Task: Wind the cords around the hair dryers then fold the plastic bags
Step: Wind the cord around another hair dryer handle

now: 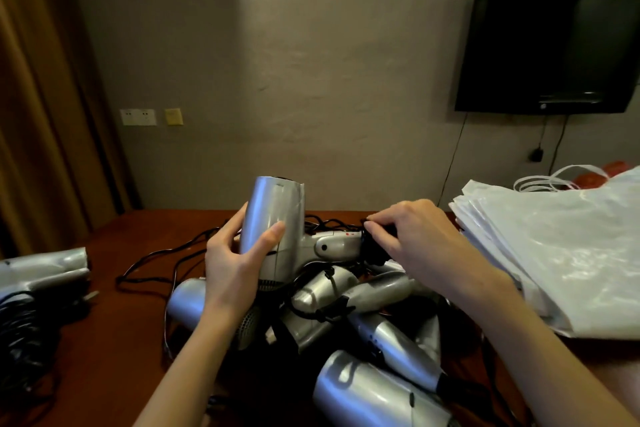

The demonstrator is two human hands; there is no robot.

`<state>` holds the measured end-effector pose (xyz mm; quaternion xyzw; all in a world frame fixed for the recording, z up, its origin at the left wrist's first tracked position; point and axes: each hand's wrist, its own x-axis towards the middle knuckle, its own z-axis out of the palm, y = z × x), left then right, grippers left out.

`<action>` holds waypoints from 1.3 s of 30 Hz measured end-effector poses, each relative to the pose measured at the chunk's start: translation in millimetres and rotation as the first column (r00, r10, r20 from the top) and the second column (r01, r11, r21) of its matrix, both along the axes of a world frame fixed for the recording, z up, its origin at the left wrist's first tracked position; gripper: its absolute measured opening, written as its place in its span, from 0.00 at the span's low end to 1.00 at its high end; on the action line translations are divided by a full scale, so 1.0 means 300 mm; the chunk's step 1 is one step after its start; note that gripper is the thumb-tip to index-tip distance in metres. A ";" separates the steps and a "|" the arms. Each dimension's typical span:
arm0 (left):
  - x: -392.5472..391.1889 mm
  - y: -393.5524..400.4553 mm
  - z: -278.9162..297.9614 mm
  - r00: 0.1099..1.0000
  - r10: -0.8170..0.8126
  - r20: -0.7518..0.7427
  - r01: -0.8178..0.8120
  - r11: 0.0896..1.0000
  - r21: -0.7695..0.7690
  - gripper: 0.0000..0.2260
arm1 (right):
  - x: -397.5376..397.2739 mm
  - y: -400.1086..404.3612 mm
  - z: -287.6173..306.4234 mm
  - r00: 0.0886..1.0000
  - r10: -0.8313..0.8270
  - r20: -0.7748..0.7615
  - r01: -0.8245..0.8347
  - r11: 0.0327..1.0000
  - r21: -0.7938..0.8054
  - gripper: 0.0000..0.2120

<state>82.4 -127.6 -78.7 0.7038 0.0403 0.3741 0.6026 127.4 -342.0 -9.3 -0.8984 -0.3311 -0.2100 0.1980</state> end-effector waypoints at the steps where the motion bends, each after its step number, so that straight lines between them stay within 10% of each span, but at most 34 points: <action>1: 0.001 -0.004 -0.001 1.000 0.005 0.001 -0.005 1.000 -0.007 0.41 | 0.000 -0.004 0.000 1.000 0.003 0.023 -0.002 1.000 -0.022 0.15; 11: -0.001 0.010 0.005 0.999 -0.025 0.020 0.031 0.923 -0.383 0.24 | 0.011 0.016 -0.003 0.964 0.237 0.125 -0.247 0.967 0.071 0.10; 21: -0.004 0.023 0.028 0.970 -0.224 0.090 0.231 0.752 -0.618 0.21 | 0.062 0.004 -0.041 0.642 0.683 -0.349 -0.312 0.648 0.695 0.10; 30: -0.019 0.029 0.043 0.904 -0.425 0.047 0.381 0.751 -0.539 0.18 | 0.108 -0.043 -0.050 0.508 0.565 -0.650 -0.333 0.825 0.457 0.15; 36: -0.036 0.033 0.055 0.819 -0.568 -0.080 0.458 0.731 -0.507 0.42 | 0.108 -0.138 0.004 0.557 0.451 -0.697 -0.444 0.871 0.209 0.04; 39: -0.037 0.044 0.054 0.847 -0.520 -0.111 0.440 0.803 -0.403 0.43 | 0.129 -0.136 -0.010 0.675 0.338 -0.656 -0.404 0.913 0.055 0.15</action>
